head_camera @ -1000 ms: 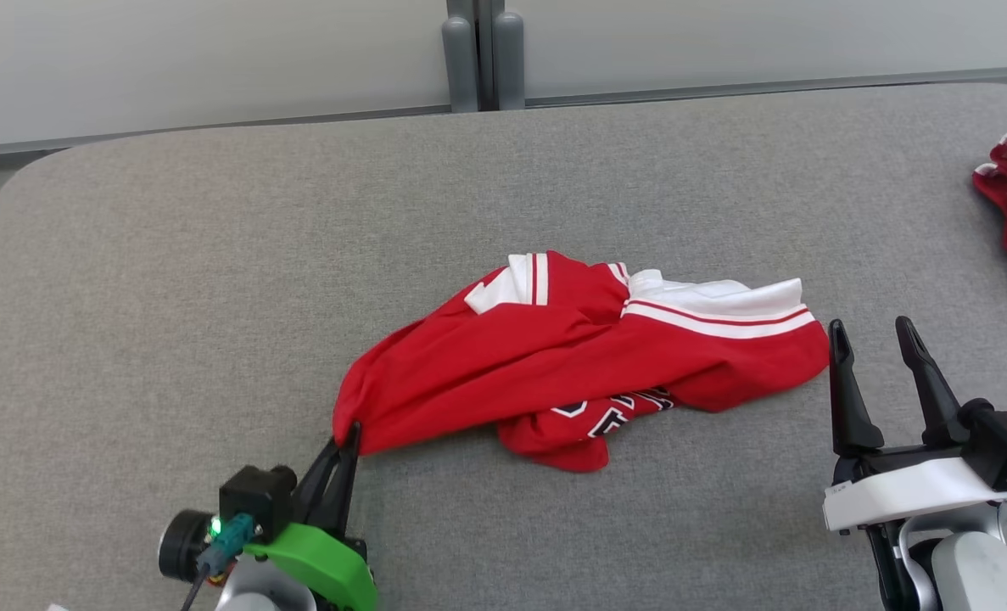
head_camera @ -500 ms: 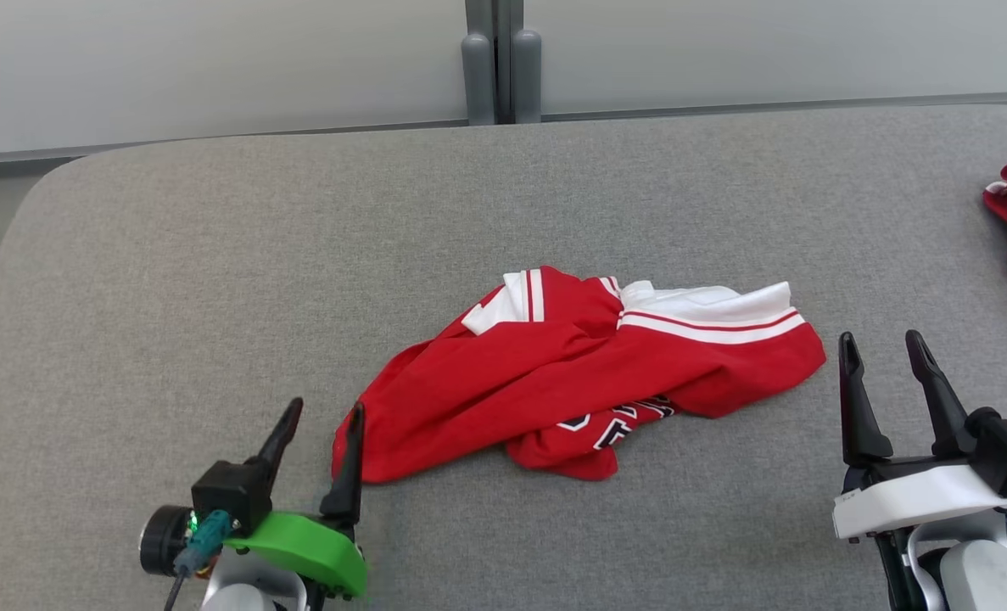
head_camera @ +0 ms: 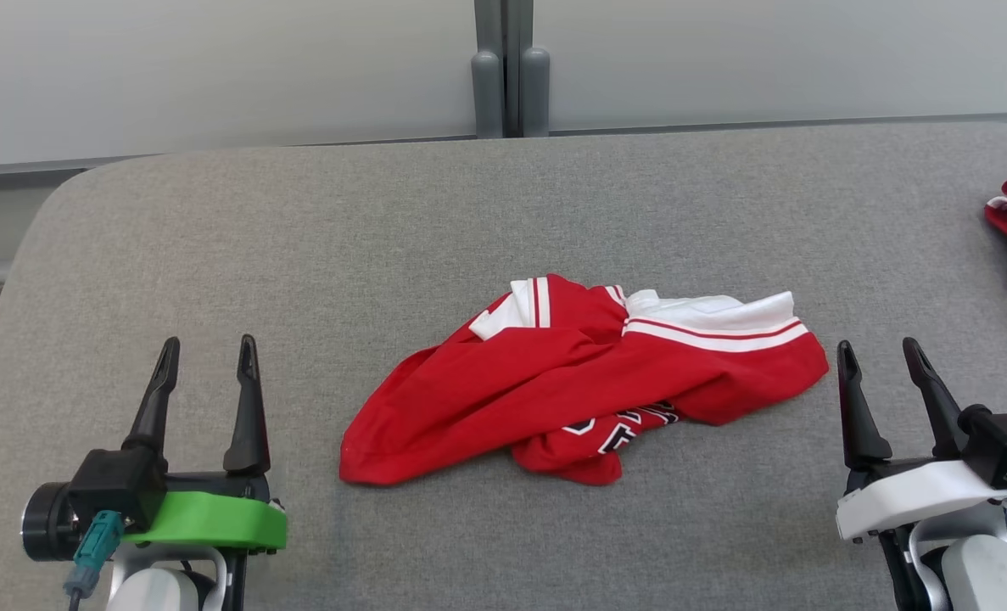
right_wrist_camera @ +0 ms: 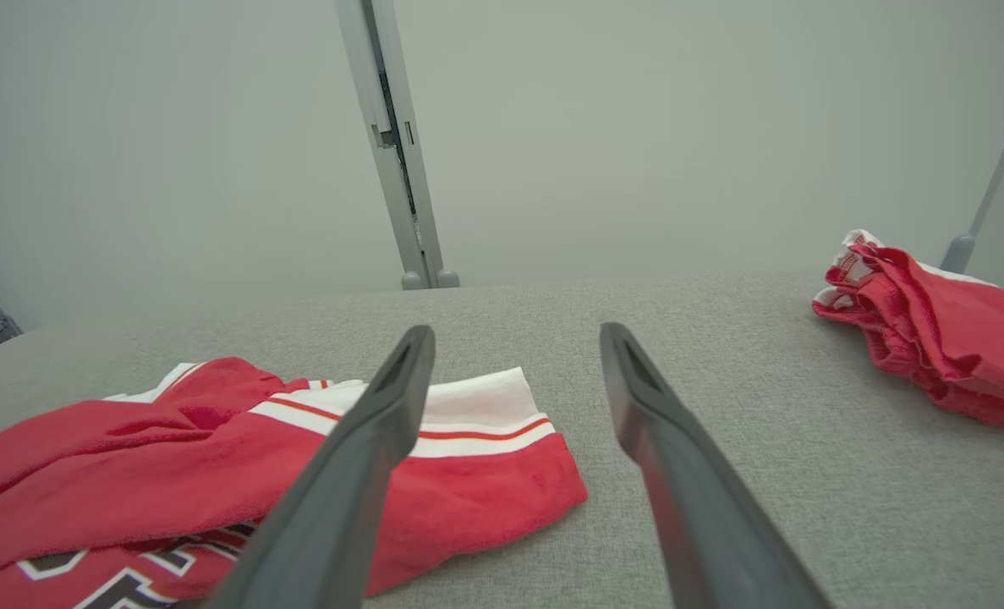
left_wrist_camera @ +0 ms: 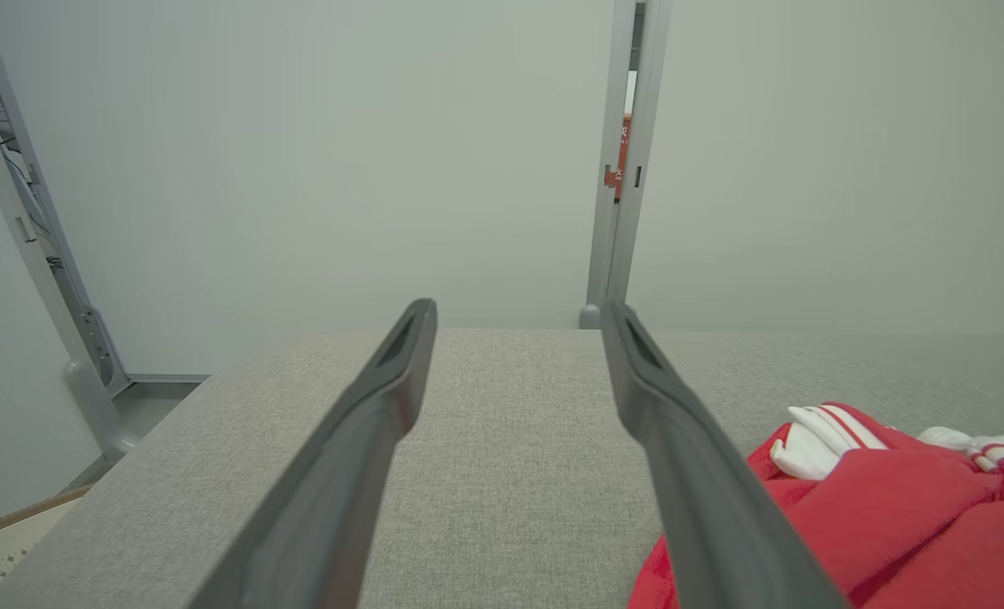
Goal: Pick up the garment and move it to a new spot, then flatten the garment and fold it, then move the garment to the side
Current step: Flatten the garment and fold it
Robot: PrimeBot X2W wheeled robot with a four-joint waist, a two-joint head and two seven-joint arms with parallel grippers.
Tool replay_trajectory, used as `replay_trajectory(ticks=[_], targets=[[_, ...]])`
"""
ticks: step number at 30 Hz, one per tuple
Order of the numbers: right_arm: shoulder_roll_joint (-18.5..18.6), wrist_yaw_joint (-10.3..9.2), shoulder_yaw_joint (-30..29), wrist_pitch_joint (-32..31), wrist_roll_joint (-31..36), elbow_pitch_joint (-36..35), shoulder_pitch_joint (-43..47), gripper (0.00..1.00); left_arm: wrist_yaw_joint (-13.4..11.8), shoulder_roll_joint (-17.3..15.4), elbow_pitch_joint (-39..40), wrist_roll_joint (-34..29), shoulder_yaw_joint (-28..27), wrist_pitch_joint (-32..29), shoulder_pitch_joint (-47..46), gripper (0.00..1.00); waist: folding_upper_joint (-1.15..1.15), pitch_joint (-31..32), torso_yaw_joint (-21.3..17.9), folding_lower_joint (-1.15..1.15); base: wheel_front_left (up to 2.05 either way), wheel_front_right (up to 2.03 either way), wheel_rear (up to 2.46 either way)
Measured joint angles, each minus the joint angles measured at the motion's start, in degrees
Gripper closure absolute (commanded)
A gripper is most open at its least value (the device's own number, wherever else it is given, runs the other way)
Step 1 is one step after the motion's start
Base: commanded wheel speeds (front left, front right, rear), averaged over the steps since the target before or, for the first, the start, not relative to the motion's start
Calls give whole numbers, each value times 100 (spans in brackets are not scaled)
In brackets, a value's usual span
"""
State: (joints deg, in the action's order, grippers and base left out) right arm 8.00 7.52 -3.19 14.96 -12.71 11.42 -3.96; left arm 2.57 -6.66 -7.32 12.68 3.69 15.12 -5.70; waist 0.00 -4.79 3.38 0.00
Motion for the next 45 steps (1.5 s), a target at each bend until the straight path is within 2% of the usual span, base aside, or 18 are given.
replay_trajectory(ticks=[5, 15, 21, 28, 34, 35, 36, 37, 38, 45], targets=[[257, 0, 191, -186, 18, 141, -308, 0, 100, 66, 93, -163, -220, 0, 96, 0, 0, -26, 43, 0, 0, 0, 0], [909, 0, 1093, -966, -31, 714, -1855, 0, 263, 290, 63, -285, -194, 0, 11, 0, 0, -267, 245, 0, 0, 0, 0], [1194, 0, 1664, -1404, -347, 1547, -2525, 0, 328, 347, -1, -283, -207, 0, -126, 0, 0, -442, 460, 0, 0, 0, 0], [1443, 0, 2225, -2049, -697, 2708, -2784, 0, 347, 367, -13, -282, -208, 0, -197, 0, 0, -607, 672, 0, 0, 0, 0], [1457, 0, 2649, -2327, -1040, 3414, -2917, 0, 344, 371, -24, -220, -156, 0, -224, 0, 0, -701, 752, 0, 0, 0, 0], [1454, 0, 2704, -2348, -1140, 3476, -2940, 18, 339, 371, -29, -214, -144, 0, -232, 0, 0, -705, 759, 0, 0, 0, 0], [1449, 0, 2757, -2349, -1203, 3510, -2957, 63, 337, 371, -34, -213, -141, 0, -234, 0, 0, -707, 759, 0, 0, 0, 0], [1449, 0, 2831, -2342, -1256, 3542, -2979, 86, 325, 371, -36, -212, -136, 0, -236, 0, 0, -707, 755, 0, 0, 0, 0], [1450, 0, 2894, -2280, -1301, 3554, -2994, 100, 322, 372, -37, -211, -134, 0, -237, 0, 0, -704, 747, 0, 0, 0, 0], [1555, 3, 3033, -1467, -1294, 3785, -3208, 100, 298, 374, -59, -209, -134, 0, -252, 0, 0, -662, 664, 0, 0, 0, 0]])
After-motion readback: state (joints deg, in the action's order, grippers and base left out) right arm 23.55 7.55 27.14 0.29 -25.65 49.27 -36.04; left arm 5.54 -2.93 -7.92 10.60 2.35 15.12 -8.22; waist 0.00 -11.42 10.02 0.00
